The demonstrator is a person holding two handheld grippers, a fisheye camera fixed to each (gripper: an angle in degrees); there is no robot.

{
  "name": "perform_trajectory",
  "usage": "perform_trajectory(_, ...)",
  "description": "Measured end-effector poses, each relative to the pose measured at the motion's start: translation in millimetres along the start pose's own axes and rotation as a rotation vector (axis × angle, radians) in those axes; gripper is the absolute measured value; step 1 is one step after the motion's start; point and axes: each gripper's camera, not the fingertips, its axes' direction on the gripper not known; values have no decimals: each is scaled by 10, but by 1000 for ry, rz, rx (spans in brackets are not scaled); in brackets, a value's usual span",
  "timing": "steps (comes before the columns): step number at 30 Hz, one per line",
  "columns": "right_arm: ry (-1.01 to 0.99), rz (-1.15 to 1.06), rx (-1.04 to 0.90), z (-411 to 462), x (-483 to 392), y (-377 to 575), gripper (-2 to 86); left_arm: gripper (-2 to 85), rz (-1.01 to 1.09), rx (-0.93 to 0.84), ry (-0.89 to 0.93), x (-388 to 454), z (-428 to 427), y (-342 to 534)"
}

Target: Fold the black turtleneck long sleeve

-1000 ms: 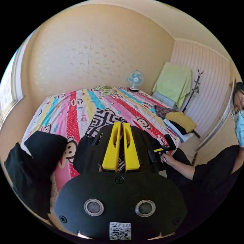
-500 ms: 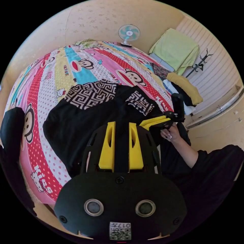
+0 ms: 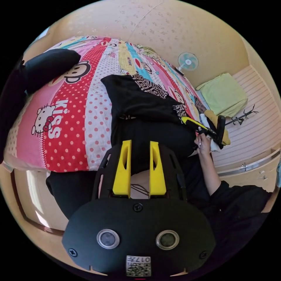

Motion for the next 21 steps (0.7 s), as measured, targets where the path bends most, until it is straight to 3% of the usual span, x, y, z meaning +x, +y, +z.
perform_trajectory(4,90,25,117,-264,-179,-35,17,100,-13,29,26,-111,-200,28)
perform_trajectory(7,109,202,288,-626,6,39,16,100,-15,47,31,-190,-340,68)
perform_trajectory(10,-26,341,356,-810,383,194,28,103,-41,73,66,-317,-423,125)
perform_trajectory(12,-211,191,303,-776,343,170,54,105,-57,85,103,-403,-450,160)
perform_trajectory(14,-200,110,217,-673,144,110,73,106,-63,90,108,-443,-453,174)
perform_trajectory(18,96,-54,11,-335,-426,-55,80,110,-64,73,143,-486,-388,121)
perform_trajectory(21,240,-96,-95,-125,-578,-116,36,111,-50,73,171,-476,-400,77)
